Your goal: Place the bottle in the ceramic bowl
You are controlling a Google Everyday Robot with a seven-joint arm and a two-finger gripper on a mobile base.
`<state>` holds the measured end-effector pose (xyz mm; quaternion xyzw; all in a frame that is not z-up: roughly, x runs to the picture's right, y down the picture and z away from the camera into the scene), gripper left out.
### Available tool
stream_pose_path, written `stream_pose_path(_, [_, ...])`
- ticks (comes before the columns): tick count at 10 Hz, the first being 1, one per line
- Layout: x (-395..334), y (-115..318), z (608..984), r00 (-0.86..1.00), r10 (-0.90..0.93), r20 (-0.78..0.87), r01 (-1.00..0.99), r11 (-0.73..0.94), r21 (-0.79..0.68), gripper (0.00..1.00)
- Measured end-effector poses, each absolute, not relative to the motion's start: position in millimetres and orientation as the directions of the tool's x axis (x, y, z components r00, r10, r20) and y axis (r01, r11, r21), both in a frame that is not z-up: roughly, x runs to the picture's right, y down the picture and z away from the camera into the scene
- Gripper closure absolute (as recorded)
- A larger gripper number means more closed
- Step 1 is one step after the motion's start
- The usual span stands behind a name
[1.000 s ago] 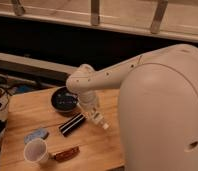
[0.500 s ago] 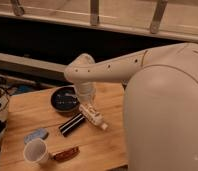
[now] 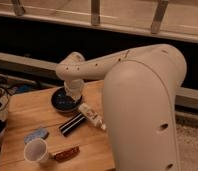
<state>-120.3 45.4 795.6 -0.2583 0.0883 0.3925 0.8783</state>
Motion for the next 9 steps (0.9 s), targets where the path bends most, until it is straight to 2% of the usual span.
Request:
stream_pose_path(3, [-109, 45, 796, 0.652, 0.659, -0.376, -0.758, 0.541, -0.365, 0.58])
stream_pose_path(6, [-61, 61, 784, 0.609, 0.691, -0.389, -0.791, 0.5, -0.352, 0.28])
stream_pose_path(7, [-39, 70, 780, 0.589, 0.706, -0.394, -0.806, 0.474, -0.355, 0.21])
stream_pose_path(9, [-6, 92, 779, 0.544, 0.736, -0.403, -0.831, 0.406, -0.38, 0.2])
